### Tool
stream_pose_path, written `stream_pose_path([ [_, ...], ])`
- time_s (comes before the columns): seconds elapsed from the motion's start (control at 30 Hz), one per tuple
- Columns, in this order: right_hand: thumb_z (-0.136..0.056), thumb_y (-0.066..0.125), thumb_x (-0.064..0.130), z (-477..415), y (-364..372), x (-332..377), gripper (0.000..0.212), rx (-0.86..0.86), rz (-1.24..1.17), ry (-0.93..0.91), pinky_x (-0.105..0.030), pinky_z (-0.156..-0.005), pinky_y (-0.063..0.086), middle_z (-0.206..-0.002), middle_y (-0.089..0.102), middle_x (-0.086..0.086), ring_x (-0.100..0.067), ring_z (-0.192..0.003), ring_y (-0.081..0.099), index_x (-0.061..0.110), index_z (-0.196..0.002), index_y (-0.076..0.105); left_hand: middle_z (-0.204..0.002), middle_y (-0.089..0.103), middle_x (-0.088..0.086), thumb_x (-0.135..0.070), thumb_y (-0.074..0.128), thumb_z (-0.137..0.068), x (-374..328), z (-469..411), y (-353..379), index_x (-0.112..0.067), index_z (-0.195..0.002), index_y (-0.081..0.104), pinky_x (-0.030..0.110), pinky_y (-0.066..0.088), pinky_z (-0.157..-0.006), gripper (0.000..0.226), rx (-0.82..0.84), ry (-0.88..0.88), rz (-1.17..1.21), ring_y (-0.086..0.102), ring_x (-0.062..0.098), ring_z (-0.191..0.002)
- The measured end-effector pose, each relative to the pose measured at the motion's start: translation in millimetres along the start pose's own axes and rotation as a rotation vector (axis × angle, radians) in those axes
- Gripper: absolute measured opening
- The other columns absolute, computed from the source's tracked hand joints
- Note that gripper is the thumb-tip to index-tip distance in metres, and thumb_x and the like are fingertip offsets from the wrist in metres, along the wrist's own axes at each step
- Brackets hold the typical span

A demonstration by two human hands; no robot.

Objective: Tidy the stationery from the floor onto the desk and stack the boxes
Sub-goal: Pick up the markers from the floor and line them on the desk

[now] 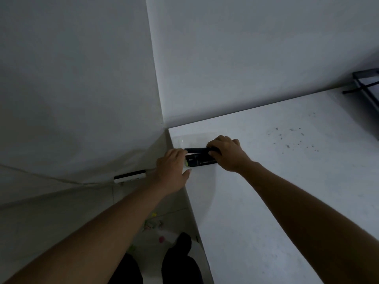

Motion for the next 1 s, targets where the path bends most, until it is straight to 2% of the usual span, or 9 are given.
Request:
stream_pose_path([
  [0.1,-0.095,0.051,0.027,11.3,1.2,-6.1,0.026,0.027,0.064,-0.087,-0.034,-0.089,0.03,-0.112,0.057,-0.001,-0.022,-0.105,0.05,0.024,-0.119,0.061,-0.146,0.037,0.007,-0.033,0.052,-0.093,-4.1,-11.9,4.6,-0.01,-0.142,0.032,0.044,0.036,-0.103,0.058,0.025,-0.015,-0.055,0.032,0.026,-0.134],
  [0.23,-0.096,0.049,0.023,18.4,7.4,-13.0,0.033,0.007,0.084,-0.092,-0.036,-0.09,0.033,-0.12,0.055,-0.004,-0.024,-0.11,0.048,0.025,-0.128,0.057,-0.146,0.038,0.004,-0.036,0.048,-0.094,-4.5,-21.6,11.7,-0.012,-0.142,0.033,0.043,0.033,-0.101,0.055,0.075,-0.01,-0.155,0.029,0.023,-0.136],
  [0.4,-0.097,0.045,0.023,15.1,13.5,-9.3,0.038,0.041,0.183,-0.116,-0.042,-0.103,0.03,-0.142,0.042,-0.007,-0.026,-0.129,0.04,0.025,-0.135,0.05,-0.147,0.038,-0.005,-0.039,0.044,-0.095,-0.2,-23.8,18.7,-0.019,-0.138,0.042,0.047,0.027,-0.104,0.047,0.088,0.004,-0.246,0.022,0.02,-0.141],
  [0.53,-0.1,0.037,0.033,11.7,15.9,-6.1,0.042,0.138,0.232,-0.131,-0.045,-0.107,0.026,-0.147,0.038,-0.005,-0.026,-0.134,0.033,0.022,-0.141,0.041,-0.151,0.033,-0.003,-0.043,0.04,-0.096,-1.1,-23.6,21.8,-0.018,-0.144,0.032,0.05,0.026,-0.106,0.055,0.141,-0.001,-0.307,0.014,0.024,-0.144],
  [0.67,-0.098,0.034,0.048,15.0,13.5,-9.6,0.057,0.195,0.254,-0.089,-0.048,-0.113,0.017,-0.158,0.021,-0.005,-0.028,-0.144,0.016,0.025,-0.149,0.023,-0.155,0.025,0.0,-0.045,0.037,-0.096,-1.6,-22.1,23.3,-0.018,-0.149,0.02,0.052,0.024,-0.108,0.062,0.19,0.003,-0.36,0.008,0.026,-0.145],
  [0.77,-0.096,0.036,0.055,18.9,13.3,-7.2,0.068,0.216,0.211,-0.069,-0.048,-0.115,0.013,-0.16,0.014,-0.005,-0.027,-0.146,0.012,0.024,-0.151,0.014,-0.155,0.023,0.001,-0.045,0.038,-0.096,-0.8,-20.9,22.2,-0.018,-0.15,0.016,0.051,0.022,-0.109,0.064,0.181,-0.004,-0.332,0.007,0.026,-0.146],
  [1.0,-0.096,0.045,0.043,25.6,5.2,6.0,0.061,0.092,0.094,0.031,-0.049,-0.116,0.018,-0.157,0.024,-0.007,-0.027,-0.145,0.019,0.018,-0.148,0.026,-0.154,0.028,0.003,-0.035,0.046,-0.095,0.5,-9.8,8.4,-0.016,-0.148,0.023,0.047,0.023,-0.112,0.061,0.051,0.018,-0.118,0.016,0.024,-0.144],
])
Point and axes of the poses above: each hand's wrist, its own z-axis away from the middle knuckle, its own y-axis out of the palm, x = y × z, the point moved 3 cm from there along -z, towards the middle knuckle
